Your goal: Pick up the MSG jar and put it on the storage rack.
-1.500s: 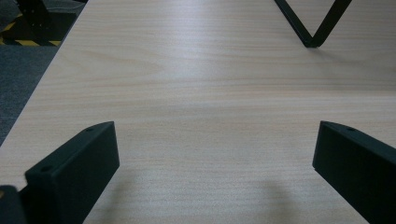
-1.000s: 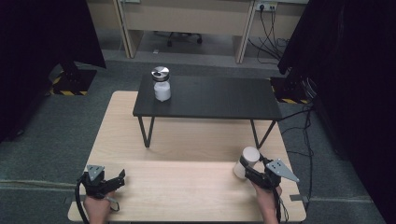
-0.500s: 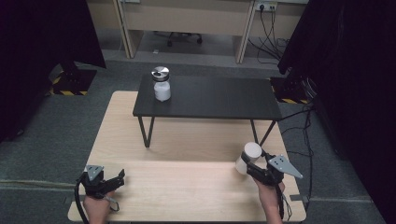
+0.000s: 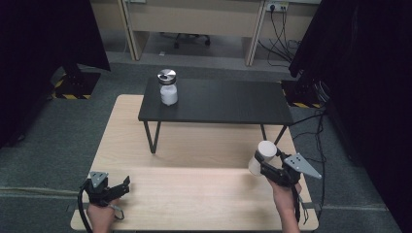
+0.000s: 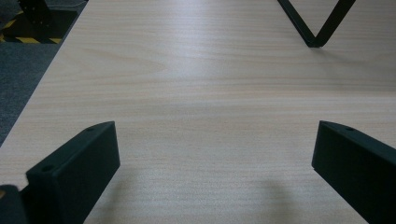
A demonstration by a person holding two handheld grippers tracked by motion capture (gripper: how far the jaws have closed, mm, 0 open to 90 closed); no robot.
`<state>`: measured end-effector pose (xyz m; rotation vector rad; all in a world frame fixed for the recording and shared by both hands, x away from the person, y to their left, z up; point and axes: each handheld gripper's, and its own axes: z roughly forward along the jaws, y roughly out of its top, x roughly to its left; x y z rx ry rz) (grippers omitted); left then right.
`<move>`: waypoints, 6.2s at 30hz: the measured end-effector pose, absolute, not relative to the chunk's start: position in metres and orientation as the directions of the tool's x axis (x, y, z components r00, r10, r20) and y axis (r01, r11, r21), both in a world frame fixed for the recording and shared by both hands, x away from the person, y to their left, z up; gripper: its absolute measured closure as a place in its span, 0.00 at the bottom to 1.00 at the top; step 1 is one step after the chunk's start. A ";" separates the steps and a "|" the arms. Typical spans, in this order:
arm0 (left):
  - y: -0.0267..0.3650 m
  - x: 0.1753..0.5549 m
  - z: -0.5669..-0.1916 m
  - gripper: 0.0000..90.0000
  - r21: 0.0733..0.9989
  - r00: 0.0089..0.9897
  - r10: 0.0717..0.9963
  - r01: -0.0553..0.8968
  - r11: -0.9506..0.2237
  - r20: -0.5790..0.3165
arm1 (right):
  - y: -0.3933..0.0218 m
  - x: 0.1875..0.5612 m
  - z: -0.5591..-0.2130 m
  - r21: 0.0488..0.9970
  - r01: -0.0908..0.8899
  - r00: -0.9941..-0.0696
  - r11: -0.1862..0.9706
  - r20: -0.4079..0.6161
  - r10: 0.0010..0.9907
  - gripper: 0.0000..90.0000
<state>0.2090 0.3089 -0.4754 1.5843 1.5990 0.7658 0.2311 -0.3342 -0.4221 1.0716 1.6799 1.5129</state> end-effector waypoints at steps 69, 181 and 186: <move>0.310 0.207 -0.476 0.00 0.838 0.047 0.994 0.543 0.054 -0.094 | -0.348 0.273 -0.298 0.995 0.101 -0.476 0.003 0.045 0.879 0.37; 0.309 0.207 -0.477 0.00 0.843 0.041 0.995 0.535 0.055 -0.091 | -0.318 0.366 -0.291 0.998 0.051 -0.338 0.038 -0.018 0.941 0.00; 0.308 0.207 -0.477 0.00 0.842 0.042 0.995 0.537 0.053 -0.089 | -0.319 0.361 -0.293 0.998 0.044 -0.335 0.044 -0.027 0.942 0.00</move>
